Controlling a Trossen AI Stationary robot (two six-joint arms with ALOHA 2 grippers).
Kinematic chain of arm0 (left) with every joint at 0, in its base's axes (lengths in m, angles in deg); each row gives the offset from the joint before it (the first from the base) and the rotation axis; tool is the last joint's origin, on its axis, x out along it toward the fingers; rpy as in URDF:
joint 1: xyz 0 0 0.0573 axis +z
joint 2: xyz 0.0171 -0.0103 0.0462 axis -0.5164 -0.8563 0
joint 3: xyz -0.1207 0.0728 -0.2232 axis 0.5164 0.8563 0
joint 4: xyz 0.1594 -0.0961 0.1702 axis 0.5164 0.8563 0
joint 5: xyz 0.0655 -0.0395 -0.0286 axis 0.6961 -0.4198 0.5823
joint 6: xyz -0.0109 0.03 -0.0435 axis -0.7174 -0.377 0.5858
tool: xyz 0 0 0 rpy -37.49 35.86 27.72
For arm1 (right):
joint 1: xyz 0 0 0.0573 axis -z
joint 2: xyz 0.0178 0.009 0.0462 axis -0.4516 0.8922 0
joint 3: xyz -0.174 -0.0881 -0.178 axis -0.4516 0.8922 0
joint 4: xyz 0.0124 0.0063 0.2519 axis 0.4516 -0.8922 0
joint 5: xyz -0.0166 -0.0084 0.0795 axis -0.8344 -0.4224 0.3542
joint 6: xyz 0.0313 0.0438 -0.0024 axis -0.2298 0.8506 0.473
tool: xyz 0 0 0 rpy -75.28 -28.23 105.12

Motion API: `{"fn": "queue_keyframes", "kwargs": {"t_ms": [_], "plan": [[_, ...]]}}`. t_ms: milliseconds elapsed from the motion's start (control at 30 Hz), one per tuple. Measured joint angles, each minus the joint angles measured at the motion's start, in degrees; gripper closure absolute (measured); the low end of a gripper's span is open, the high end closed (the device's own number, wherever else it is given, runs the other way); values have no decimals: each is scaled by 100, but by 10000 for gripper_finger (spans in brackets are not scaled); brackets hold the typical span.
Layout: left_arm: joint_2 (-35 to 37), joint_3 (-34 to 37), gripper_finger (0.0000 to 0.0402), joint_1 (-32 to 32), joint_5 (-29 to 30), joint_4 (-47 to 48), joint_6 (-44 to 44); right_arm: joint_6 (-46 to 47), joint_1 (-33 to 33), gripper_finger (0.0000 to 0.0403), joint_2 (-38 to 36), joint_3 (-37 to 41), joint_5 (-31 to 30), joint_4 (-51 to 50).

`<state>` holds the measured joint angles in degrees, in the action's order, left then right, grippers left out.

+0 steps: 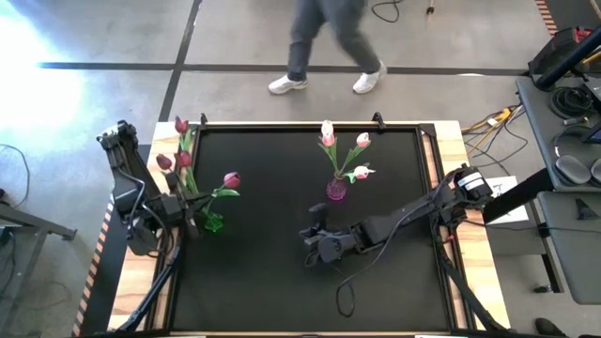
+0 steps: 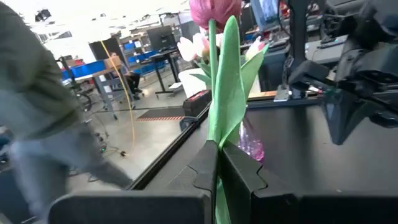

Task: Sort flowers into vase by color
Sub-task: Put the red tulip into the green vase

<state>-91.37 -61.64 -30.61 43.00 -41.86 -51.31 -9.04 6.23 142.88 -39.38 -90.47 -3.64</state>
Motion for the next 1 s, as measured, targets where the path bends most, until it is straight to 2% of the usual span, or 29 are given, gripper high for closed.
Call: {"fn": "queue_keyframes", "kwargs": {"t_ms": [67, 333, 567, 733, 1000], "plan": [[0, 156, 402, -98, 57, 2, 242, 2, 18, 394, 0, 0, 68, 64], [-5, 419, 401, -263, 107, -13, 860, -104, 279, 394, 147, 53, 984, 737], [-7, 481, 400, -279, -90, -22, 1171, -109, 456, 394, 259, 92, 1053, 1035], [-7, 609, 377, -279, -242, -20, 1402, -122, 492, 394, 282, 94, 1327, 1249], [-40, 412, 321, -279, -414, -44, 1277, -230, 492, 394, 282, 92, 1298, 1466]]}}
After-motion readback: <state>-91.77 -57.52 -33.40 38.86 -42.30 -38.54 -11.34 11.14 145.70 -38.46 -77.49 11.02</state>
